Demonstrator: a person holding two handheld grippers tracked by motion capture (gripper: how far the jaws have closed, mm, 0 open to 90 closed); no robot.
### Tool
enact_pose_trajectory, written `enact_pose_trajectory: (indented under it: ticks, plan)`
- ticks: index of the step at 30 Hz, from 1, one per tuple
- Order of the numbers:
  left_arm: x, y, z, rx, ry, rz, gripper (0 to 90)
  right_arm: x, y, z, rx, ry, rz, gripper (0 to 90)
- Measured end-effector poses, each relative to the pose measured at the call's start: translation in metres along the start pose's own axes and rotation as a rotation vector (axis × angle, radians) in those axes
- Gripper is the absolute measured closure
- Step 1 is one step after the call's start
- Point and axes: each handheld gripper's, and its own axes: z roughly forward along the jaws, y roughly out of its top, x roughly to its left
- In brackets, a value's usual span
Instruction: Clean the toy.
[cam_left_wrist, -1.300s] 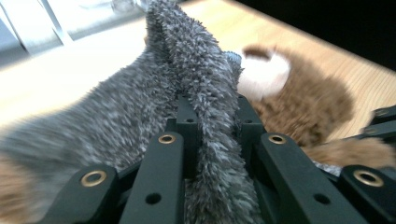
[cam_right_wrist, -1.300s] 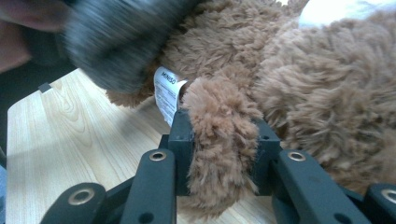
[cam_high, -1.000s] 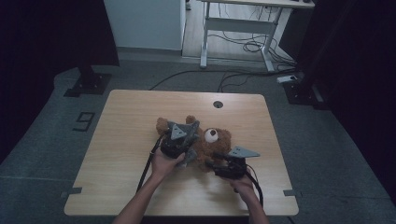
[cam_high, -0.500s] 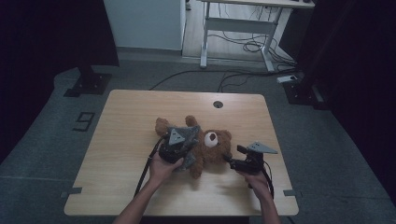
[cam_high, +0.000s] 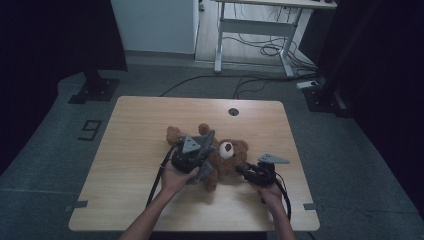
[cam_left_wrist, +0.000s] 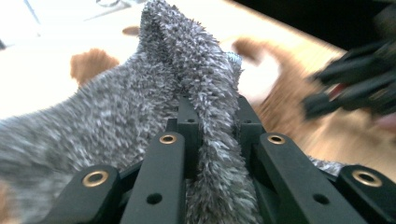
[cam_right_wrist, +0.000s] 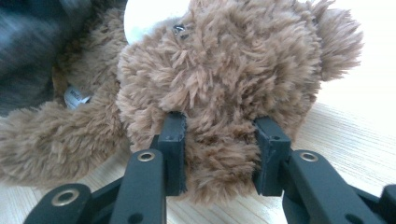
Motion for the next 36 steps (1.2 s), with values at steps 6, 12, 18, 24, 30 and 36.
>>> enact_pose_trajectory:
  ticks: [6,12,18,24,30,36]
  plan:
    - [-0.034,0.024,0.015,-0.005,-0.080,0.044,77.3,-0.001,0.000,0.000,-0.008,0.010,0.016,63.8]
    - [-0.060,-0.003,0.068,0.130,-0.151,0.065,77.1,-0.003,0.000,0.000,-0.016,0.024,0.057,65.9]
    - [-0.050,-0.025,0.069,0.119,-0.178,0.011,78.0,-0.005,0.000,0.000,0.010,0.022,0.042,68.0]
    - [-0.026,-0.041,0.048,0.150,-0.103,0.019,78.1,-0.009,0.000,-0.001,0.006,0.039,0.047,68.0]
    - [-0.006,-0.048,0.025,0.134,-0.094,-0.024,78.1,-0.008,0.000,-0.001,0.005,0.050,0.030,68.0]
    - [-0.008,-0.045,0.010,0.089,-0.105,-0.044,78.0,-0.010,0.000,-0.001,-0.003,0.056,0.039,67.9]
